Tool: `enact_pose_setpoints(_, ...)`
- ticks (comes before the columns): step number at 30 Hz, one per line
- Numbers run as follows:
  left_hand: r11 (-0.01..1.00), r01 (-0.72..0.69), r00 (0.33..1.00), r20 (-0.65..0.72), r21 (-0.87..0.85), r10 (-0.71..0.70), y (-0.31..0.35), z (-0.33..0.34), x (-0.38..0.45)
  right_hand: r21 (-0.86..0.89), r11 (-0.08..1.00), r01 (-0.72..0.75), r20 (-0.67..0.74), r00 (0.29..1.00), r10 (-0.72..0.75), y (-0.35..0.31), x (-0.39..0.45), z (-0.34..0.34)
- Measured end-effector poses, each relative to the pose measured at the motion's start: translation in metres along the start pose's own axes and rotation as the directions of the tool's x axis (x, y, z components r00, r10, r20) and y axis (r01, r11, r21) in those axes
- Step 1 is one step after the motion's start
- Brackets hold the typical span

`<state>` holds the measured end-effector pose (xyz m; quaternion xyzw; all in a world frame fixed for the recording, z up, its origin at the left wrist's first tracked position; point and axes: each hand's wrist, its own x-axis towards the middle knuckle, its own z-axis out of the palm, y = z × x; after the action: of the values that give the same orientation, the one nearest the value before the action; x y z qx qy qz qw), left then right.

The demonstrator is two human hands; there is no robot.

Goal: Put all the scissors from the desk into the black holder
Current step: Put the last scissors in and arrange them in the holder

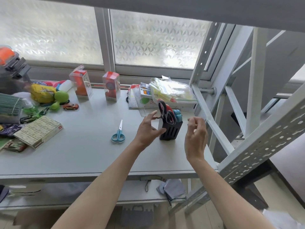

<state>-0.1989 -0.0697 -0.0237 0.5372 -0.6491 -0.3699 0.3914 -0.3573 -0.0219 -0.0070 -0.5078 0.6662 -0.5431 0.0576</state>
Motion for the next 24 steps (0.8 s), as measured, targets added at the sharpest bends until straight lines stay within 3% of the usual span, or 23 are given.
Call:
enact_pose_setpoints(3,0.999,0.033,0.992,-0.12,-0.019,-0.035,-0.018,-0.025,-0.011,0.071,0.996,0.06,0.151,0.986,-0.07,-0.003,-0.048,0.005)
enact_pose_setpoints(6,0.992,0.099,0.944,-0.308,-0.074,-0.117,-0.034,-0.055,-0.024,0.059,0.98,0.192,0.413,0.889,-0.199,-0.018,-0.081,0.037)
enact_pose_setpoints(9,0.986,0.153,0.876,-0.454,-0.064,-0.165,-0.048,-0.082,-0.039,-0.042,0.883,0.467,0.654,0.681,-0.329,-0.041,-0.085,0.081)
enact_pose_setpoints(11,0.983,0.178,0.84,-0.514,-0.042,-0.174,-0.058,-0.098,-0.049,-0.103,0.765,0.636,0.782,0.527,-0.333,-0.059,-0.076,0.109)
enact_pose_setpoints(14,0.977,0.214,0.821,-0.544,0.017,-0.171,-0.072,-0.116,-0.061,-0.161,0.506,0.848,0.895,0.341,-0.287,-0.079,-0.055,0.141)
enact_pose_setpoints(17,0.965,0.255,0.818,-0.546,0.06,-0.182,-0.082,-0.13,-0.069,-0.086,0.272,0.958,0.954,0.158,-0.255,-0.085,-0.041,0.159)
enact_pose_setpoints(22,0.953,0.292,0.818,-0.537,0.084,-0.203,-0.09,-0.142,-0.071,0.0,0.238,0.971,0.964,0.064,-0.259,-0.092,-0.041,0.156)
enact_pose_setpoints(24,0.948,0.286,0.838,-0.515,0.137,-0.178,-0.088,-0.141,-0.068,0.011,0.276,0.961,0.959,0.069,-0.275,-0.088,-0.047,0.146)
